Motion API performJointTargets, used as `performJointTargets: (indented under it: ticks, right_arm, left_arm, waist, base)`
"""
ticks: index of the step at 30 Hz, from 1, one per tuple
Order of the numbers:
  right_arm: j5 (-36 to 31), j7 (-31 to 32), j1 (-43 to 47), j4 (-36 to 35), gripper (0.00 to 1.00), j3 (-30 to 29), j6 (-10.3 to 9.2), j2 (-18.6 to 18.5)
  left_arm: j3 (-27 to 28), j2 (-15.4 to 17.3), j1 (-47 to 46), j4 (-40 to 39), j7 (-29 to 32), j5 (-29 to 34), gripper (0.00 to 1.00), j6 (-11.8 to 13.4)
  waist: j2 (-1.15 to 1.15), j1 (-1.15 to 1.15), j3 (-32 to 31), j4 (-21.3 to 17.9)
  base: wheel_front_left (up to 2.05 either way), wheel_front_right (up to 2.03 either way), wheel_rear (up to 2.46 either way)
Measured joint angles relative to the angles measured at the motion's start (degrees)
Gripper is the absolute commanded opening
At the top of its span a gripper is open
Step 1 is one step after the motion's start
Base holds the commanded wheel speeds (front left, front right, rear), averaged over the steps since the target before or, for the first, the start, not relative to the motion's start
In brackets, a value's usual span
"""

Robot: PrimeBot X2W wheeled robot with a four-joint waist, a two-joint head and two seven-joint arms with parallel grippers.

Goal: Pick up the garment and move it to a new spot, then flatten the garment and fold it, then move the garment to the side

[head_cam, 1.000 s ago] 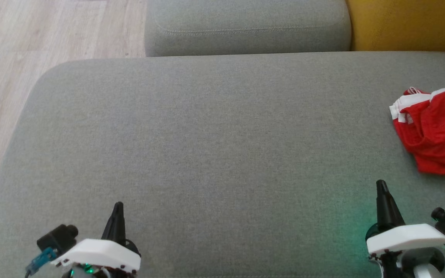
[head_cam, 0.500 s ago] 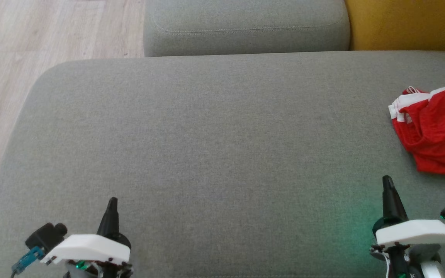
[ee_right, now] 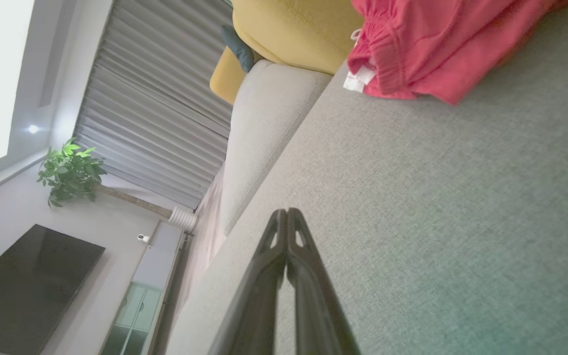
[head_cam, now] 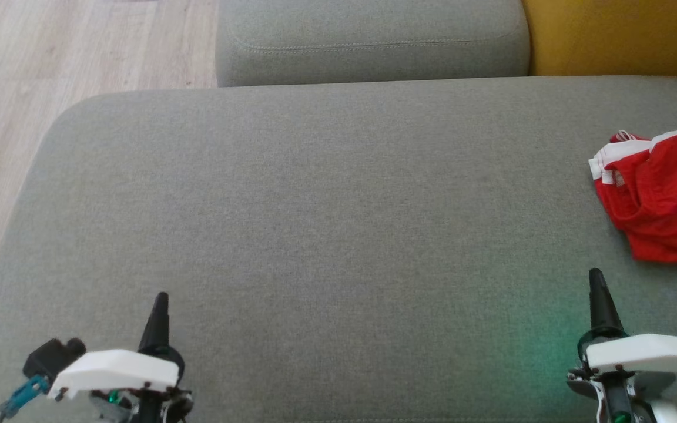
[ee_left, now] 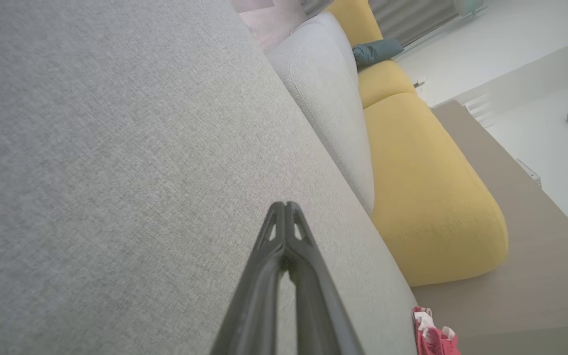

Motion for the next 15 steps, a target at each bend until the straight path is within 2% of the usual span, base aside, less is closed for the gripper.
performJointTargets:
  ticks: [15]
  right_arm:
    - [8.9,1.2,-1.1,0.0,0.00,-1.3,0.00,0.0]
  left_arm:
    - [2.4,0.0,-1.1,-0.1,2.4,-8.6,0.00,-1.5]
  waist:
    - [0.00,0.00,0.0,-0.2]
  base:
    - [0.00,0.00,0.00]
